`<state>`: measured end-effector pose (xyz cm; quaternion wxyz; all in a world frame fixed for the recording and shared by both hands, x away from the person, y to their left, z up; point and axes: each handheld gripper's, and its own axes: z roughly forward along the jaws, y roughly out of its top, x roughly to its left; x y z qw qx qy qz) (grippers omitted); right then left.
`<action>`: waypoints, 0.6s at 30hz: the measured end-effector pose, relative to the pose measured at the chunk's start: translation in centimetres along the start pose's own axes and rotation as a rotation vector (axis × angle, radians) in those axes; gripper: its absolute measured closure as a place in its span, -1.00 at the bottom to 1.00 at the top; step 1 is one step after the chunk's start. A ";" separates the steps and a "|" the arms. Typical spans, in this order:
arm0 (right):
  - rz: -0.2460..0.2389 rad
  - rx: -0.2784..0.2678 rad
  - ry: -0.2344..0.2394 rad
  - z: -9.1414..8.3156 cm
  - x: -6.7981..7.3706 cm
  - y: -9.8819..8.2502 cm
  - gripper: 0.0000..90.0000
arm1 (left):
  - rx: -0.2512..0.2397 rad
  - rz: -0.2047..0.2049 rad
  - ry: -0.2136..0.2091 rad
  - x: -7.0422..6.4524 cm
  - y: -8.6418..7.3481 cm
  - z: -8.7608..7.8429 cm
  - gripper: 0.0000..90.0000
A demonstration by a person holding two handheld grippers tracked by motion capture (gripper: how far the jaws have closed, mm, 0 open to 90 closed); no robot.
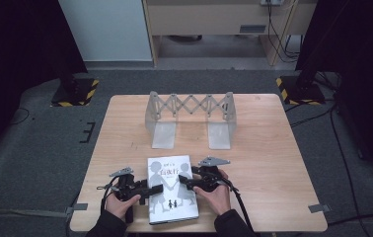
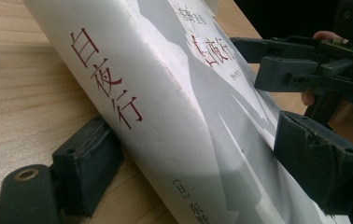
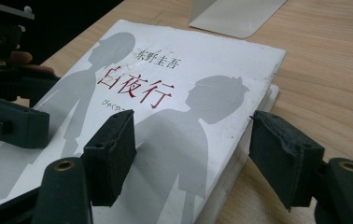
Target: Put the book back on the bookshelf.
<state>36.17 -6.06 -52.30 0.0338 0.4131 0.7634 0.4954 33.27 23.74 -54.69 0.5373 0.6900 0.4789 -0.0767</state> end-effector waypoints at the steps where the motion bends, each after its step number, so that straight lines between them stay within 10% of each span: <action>1: 0.003 -0.012 0.001 0.0 -0.1 -0.2 -0.28 | -0.008 -0.001 -0.002 0.0 -0.1 0.0 -0.68; 18: 0.080 -0.023 0.035 0.0 -0.4 -0.6 -0.20 | -0.024 0.030 0.036 -0.6 -0.2 0.7 -0.78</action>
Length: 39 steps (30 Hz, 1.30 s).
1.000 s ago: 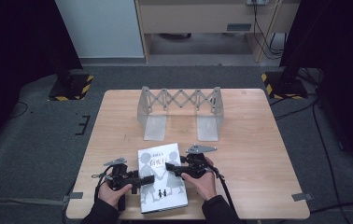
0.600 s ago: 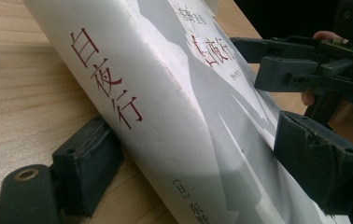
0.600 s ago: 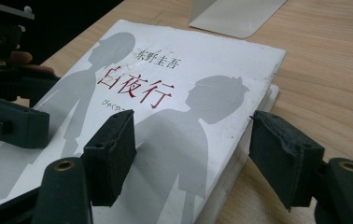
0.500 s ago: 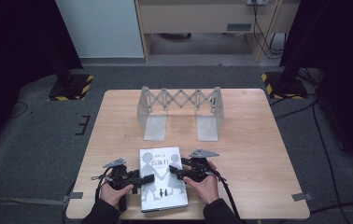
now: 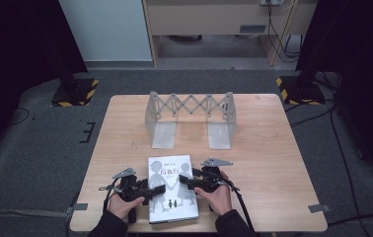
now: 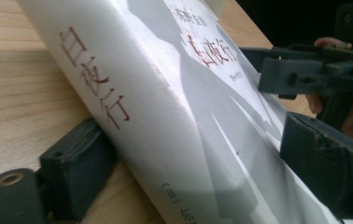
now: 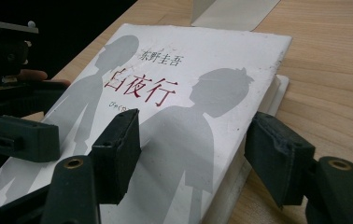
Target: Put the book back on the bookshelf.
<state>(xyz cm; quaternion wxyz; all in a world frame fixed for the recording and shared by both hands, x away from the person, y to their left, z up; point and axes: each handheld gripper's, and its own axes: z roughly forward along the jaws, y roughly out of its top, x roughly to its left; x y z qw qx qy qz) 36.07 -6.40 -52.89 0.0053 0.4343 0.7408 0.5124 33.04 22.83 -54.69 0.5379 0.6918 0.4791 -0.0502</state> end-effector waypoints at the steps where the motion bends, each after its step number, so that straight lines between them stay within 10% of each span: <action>1: 0.000 0.000 0.000 0.0 0.0 0.0 -0.20 | -0.005 -0.019 -0.001 0.1 0.0 0.0 -0.78; 16: -0.007 -0.010 0.034 0.4 0.1 0.0 -0.16 | 0.049 -0.060 0.002 0.2 0.7 -0.7 -0.60; 39: 0.007 -0.058 0.111 -0.5 -0.5 0.5 0.05 | 0.039 0.000 -0.066 -0.4 1.3 -0.5 -0.60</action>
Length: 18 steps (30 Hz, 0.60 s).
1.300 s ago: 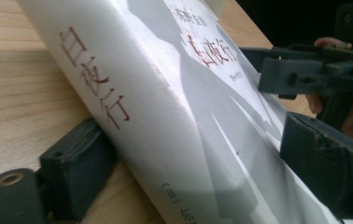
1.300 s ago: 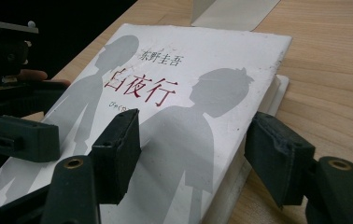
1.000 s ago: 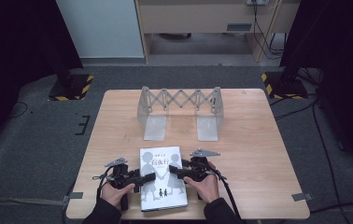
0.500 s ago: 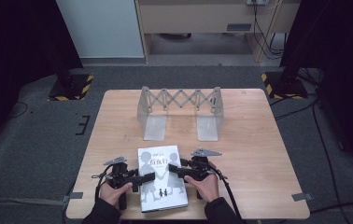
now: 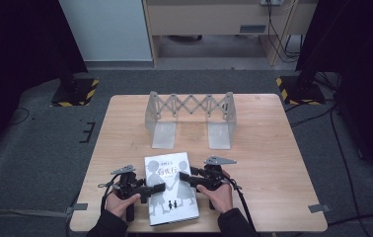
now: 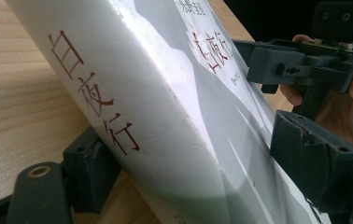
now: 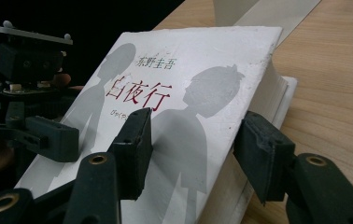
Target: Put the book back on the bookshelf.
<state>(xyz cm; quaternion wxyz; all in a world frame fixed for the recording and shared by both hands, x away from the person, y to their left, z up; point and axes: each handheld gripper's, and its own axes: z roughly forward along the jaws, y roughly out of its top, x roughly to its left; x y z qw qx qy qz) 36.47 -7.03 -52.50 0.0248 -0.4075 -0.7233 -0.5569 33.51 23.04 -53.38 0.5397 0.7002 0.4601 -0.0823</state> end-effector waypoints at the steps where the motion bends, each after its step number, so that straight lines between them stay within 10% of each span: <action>1: -0.002 -0.001 0.001 -0.1 0.0 0.0 0.05 | 0.001 0.006 -0.005 -0.1 0.1 0.0 -0.60; 18: -0.061 -0.114 0.061 -1.3 0.3 2.1 0.18 | -0.102 0.094 -0.052 -2.0 2.2 -0.7 -0.26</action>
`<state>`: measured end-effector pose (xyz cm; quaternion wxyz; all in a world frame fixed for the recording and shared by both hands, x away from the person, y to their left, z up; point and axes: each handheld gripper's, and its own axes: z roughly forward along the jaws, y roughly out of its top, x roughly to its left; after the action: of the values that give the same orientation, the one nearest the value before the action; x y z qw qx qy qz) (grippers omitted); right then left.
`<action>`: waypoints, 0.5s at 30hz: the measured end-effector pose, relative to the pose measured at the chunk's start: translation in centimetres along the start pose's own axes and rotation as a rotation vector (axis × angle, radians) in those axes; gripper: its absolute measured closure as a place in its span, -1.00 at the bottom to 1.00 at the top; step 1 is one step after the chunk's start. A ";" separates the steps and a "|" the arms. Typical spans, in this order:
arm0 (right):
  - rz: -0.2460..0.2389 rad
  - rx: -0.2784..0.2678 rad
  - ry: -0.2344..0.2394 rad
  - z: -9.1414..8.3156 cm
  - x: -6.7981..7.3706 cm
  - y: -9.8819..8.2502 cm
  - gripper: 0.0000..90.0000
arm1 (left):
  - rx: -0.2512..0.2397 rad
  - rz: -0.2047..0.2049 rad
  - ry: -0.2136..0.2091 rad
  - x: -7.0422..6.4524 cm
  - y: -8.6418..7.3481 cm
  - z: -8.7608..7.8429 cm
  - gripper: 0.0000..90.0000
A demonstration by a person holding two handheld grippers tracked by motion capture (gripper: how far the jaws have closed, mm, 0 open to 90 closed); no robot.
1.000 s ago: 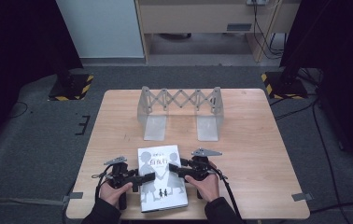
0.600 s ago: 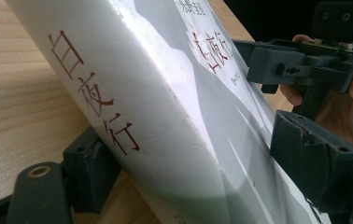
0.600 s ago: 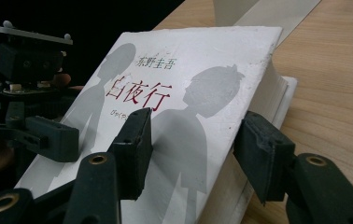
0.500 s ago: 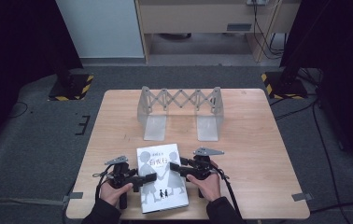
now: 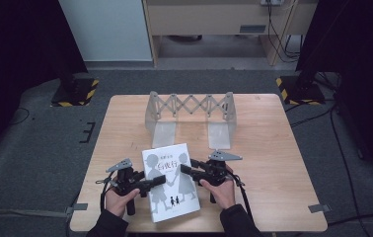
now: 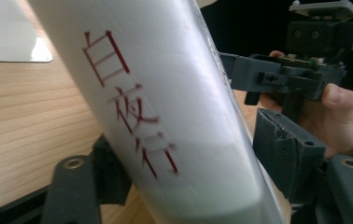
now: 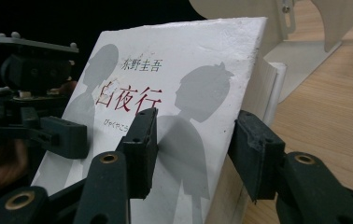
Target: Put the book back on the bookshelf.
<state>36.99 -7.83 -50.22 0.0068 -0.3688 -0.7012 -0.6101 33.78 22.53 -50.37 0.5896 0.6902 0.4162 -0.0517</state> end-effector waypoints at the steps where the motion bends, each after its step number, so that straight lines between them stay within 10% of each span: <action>1: 0.003 -0.006 0.015 0.0 0.0 -0.1 0.19 | 0.021 0.006 -0.024 -0.2 0.0 0.4 -0.23; 15: -0.005 -0.030 0.051 -0.7 -0.2 0.6 0.15 | 0.024 0.008 -0.028 -1.3 1.0 -0.1 -0.04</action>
<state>37.09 -8.55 -49.61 0.0174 -0.3514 -0.6926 -0.6297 33.54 21.97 -48.88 0.5875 0.6979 0.4046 -0.0642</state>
